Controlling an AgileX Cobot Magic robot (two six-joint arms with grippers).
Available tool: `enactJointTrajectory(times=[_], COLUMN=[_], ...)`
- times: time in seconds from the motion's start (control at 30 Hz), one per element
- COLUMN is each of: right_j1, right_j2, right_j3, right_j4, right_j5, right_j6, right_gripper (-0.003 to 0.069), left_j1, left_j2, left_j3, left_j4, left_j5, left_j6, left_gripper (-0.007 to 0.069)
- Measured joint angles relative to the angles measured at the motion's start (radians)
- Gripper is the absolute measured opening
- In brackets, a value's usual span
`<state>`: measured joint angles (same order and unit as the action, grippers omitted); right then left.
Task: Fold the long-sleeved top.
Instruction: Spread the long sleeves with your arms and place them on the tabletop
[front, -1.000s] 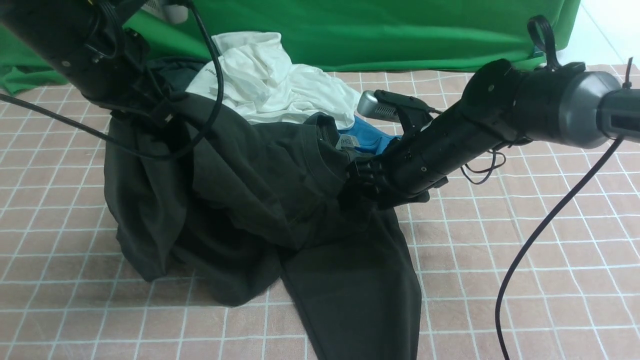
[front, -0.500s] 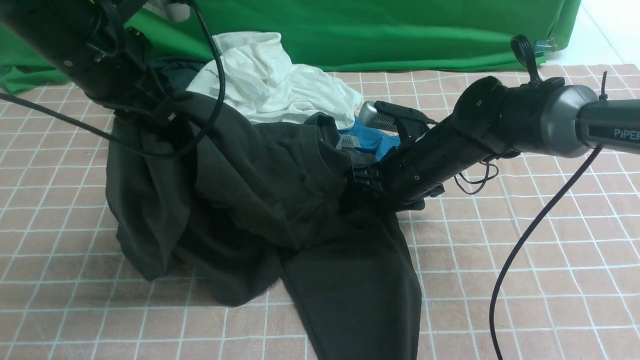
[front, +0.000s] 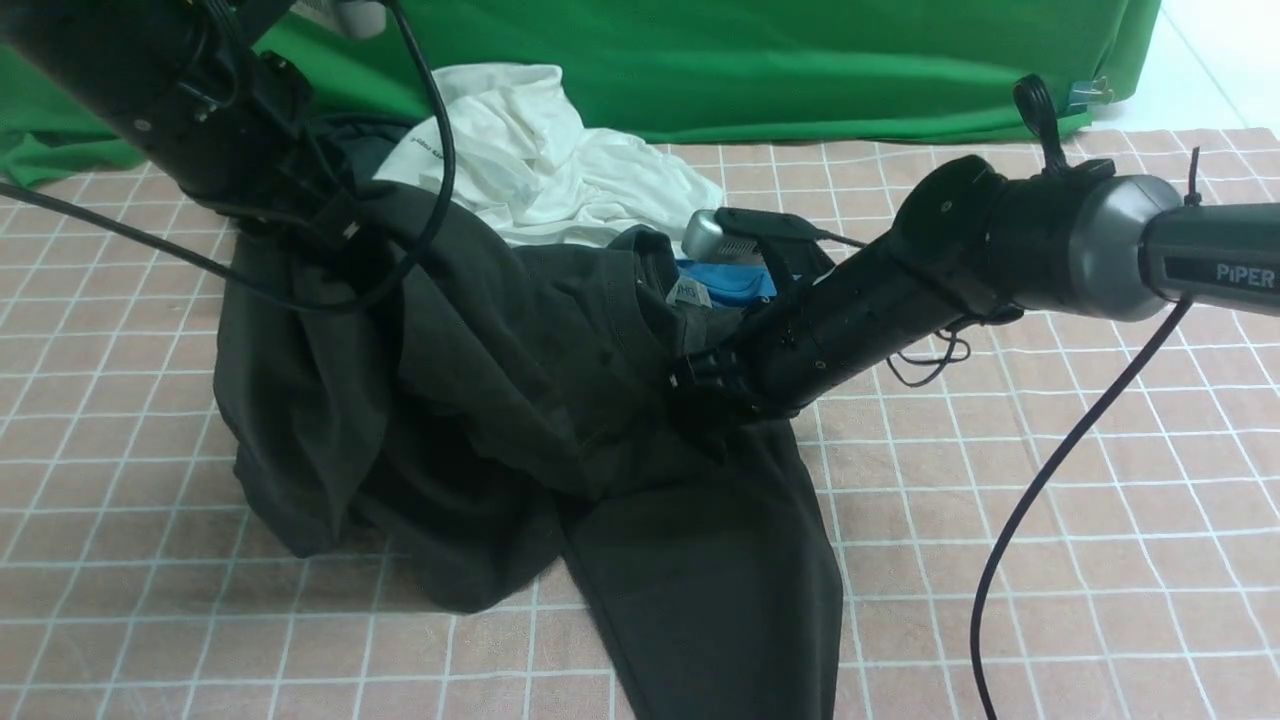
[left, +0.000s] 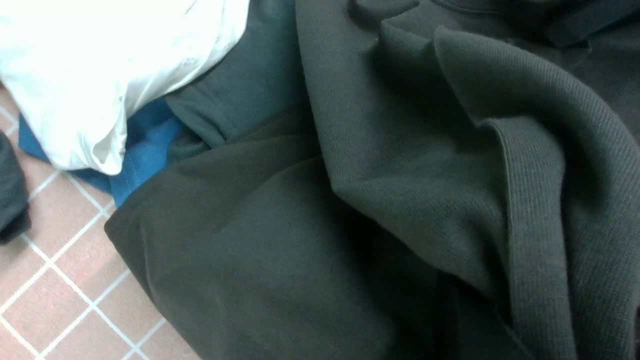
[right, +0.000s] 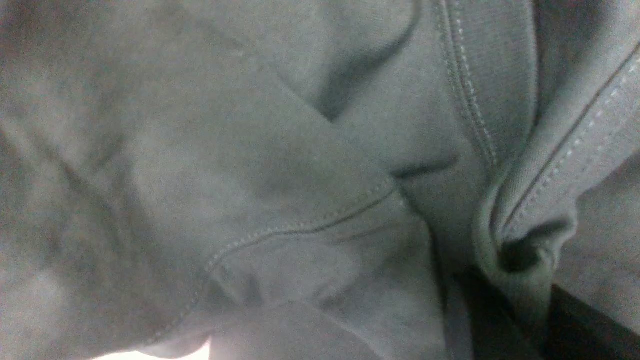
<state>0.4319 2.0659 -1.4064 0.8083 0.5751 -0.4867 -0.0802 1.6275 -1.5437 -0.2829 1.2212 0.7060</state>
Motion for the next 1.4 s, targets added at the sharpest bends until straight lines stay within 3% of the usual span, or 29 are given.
enactJointTrajectory(times=[0.17, 0.4, 0.5, 0.53, 0.67, 0.87, 1.07, 1.23, 1.4], right_j1=[-0.033, -0.201, -0.333, -0.333, -0.466, -0.55, -0.566, -0.566, -0.566], right_j2=[-0.082, -0.423, -0.602, -0.61, -0.753, -0.806, -0.807, -0.806, -0.805], right_j3=[0.0, -0.001, -0.004, -0.004, -0.006, -0.006, 0.052, 0.119, 0.124], right_j4=[-0.032, -0.043, -0.055, -0.058, -0.108, -0.2, -0.32, -0.378, -0.447], right_j5=[0.027, 0.088, 0.174, 0.179, 0.293, 0.385, 0.404, 0.337, 0.32], right_j6=[-0.021, -0.029, -0.036, -0.036, -0.036, 0.004, 0.064, 0.085, 0.114], right_gripper=[0.0099, 0.0099, 0.0099, 0.0099, 0.0099, 0.0099, 0.0099, 0.0099, 0.0099], left_j1=[0.0, -0.016, -0.111, -0.126, -0.316, -0.473, -0.508, -0.509, -0.532], left_j2=[-0.02, -0.155, -0.213, -0.215, -0.218, -0.165, -0.06, -0.032, -0.059], left_j3=[0.004, 0.005, 0.005, 0.005, 0.005, 0.005, 0.005, 0.005, 0.07], left_j4=[-0.015, -0.112, -0.089, -0.082, 0.015, 0.041, 0.003, -0.042, -0.188], left_j5=[0.0, 0.0, 0.001, 0.001, 0.004, 0.002, 0.001, 0.0, -0.01], left_j6=[0.043, 0.191, 0.222, 0.225, 0.24, 0.245, 0.217, 0.204, 0.233], left_gripper=[0.0045, 0.0045, 0.0045, 0.0045, 0.0045, 0.0048, 0.0139, 0.0295, 0.039])
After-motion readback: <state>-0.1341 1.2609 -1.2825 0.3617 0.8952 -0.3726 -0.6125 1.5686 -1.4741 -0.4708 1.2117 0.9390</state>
